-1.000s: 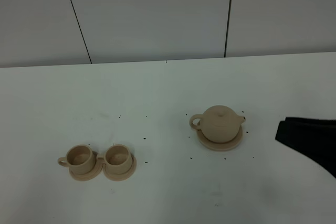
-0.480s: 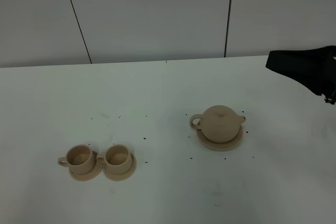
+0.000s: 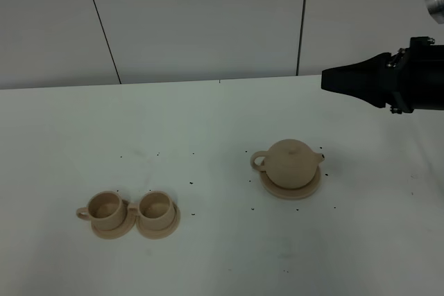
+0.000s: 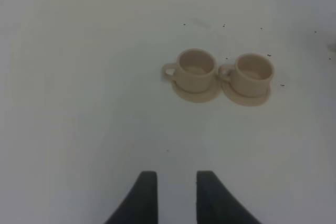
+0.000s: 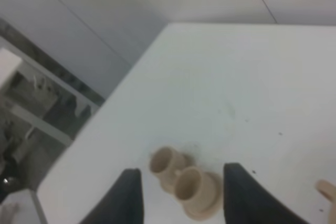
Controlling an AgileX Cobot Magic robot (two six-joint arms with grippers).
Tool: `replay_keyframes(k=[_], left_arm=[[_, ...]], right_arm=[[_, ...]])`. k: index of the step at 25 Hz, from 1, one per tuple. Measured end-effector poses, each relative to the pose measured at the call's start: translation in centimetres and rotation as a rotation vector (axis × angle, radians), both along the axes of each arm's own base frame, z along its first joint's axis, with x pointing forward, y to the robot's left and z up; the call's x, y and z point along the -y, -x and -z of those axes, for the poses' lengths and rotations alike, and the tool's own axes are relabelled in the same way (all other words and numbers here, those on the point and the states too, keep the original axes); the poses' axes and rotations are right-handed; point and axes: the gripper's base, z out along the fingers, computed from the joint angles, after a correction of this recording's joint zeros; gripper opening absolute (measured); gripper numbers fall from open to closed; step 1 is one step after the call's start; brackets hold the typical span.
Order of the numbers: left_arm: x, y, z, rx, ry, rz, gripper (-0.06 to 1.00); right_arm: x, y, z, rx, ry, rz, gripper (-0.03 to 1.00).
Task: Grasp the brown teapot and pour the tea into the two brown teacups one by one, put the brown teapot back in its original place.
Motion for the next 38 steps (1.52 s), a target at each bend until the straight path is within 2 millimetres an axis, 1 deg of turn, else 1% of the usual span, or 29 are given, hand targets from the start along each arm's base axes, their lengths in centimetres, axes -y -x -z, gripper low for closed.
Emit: replay_keyframes(k=[3, 5, 8, 15, 18, 21, 24, 27, 29, 34, 38], left_arm=[[0.0, 0.0, 0.0, 0.0, 0.0, 0.0, 0.25], [0.0, 0.0, 0.0, 0.0, 0.0, 0.0, 0.25], [0.0, 0.0, 0.0, 0.0, 0.0, 0.0, 0.25], [0.0, 0.0, 0.0, 0.0, 0.0, 0.0, 0.25], [0.0, 0.0, 0.0, 0.0, 0.0, 0.0, 0.25], [0.0, 0.0, 0.0, 0.0, 0.0, 0.0, 0.25], [0.0, 0.0, 0.0, 0.0, 0.0, 0.0, 0.25], [0.0, 0.0, 0.0, 0.0, -0.005, -0.003, 0.25], [0.0, 0.0, 0.0, 0.0, -0.005, -0.003, 0.25], [0.0, 0.0, 0.0, 0.0, -0.005, -0.003, 0.25], [0.0, 0.0, 0.0, 0.0, -0.005, -0.003, 0.25]], right_arm=[[-1.0, -1.2, 1.3, 0.0, 0.074, -0.056, 0.35], [-2.2, -1.9, 2.1, 0.008, 0.132, -0.098, 0.35], [-4.6, -2.8, 3.1, 0.033, 0.21, -0.143, 0.35], [-9.4, -4.6, 4.5, 0.121, 0.345, -0.161, 0.35], [-11.2, -5.3, 5.2, 0.157, 0.384, -0.154, 0.35], [-12.5, -6.2, 6.0, 0.19, 0.427, -0.145, 0.35], [-13.2, -6.9, 6.9, 0.201, 0.46, -0.162, 0.35], [-13.3, -7.5, 8.0, 0.187, 0.503, -0.185, 0.35], [-13.3, -7.7, 8.4, 0.186, 0.546, -0.213, 0.34], [-13.0, -7.9, 7.9, 0.178, 0.632, -0.249, 0.32], [-13.1, -7.9, 7.8, 0.172, 0.661, -0.255, 0.31]])
